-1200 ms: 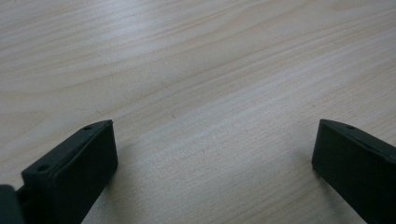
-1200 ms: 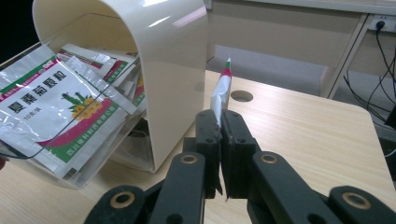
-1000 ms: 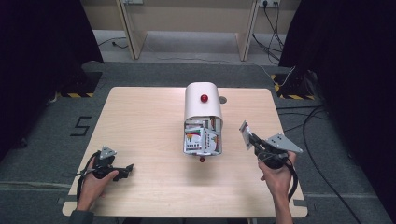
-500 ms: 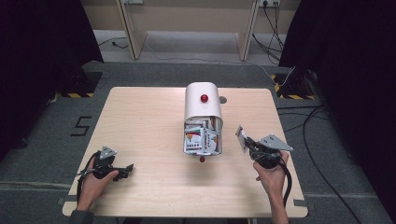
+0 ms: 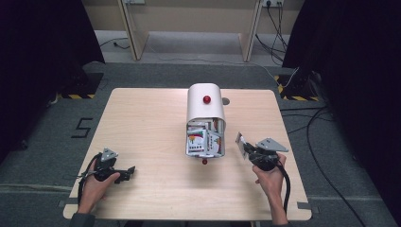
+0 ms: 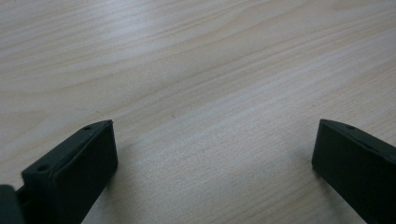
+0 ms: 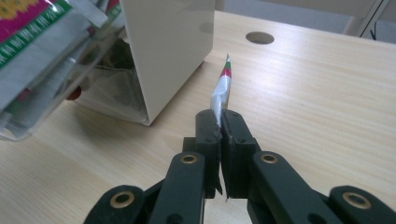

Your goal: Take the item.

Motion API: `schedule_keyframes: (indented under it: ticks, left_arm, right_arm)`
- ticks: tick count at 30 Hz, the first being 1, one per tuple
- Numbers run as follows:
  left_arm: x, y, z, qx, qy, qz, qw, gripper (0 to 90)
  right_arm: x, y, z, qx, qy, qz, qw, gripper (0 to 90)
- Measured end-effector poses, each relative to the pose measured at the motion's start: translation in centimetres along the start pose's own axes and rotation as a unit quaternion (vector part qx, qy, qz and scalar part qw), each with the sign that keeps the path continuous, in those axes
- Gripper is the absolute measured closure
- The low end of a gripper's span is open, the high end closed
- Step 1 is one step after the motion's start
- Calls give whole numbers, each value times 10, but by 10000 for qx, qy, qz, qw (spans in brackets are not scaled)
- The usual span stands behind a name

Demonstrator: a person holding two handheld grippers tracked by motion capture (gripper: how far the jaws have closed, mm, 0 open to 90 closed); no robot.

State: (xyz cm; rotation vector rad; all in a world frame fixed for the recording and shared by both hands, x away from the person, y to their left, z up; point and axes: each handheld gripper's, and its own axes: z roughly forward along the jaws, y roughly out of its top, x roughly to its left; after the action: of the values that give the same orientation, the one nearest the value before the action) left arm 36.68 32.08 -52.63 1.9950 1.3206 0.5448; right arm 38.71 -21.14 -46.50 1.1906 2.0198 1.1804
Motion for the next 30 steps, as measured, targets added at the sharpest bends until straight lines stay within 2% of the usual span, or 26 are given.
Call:
schedule_keyframes:
  ticks: [18,30]
  left_arm:
    - [0,0,0,-5,1,-9,10000,0]
    - [0,0,0,-1,1,0,10000,0]
  right_arm:
    - [1,-10,14,238,34,-7,9997,866]
    - [-5,-14,15,298,-86,54,9995,856]
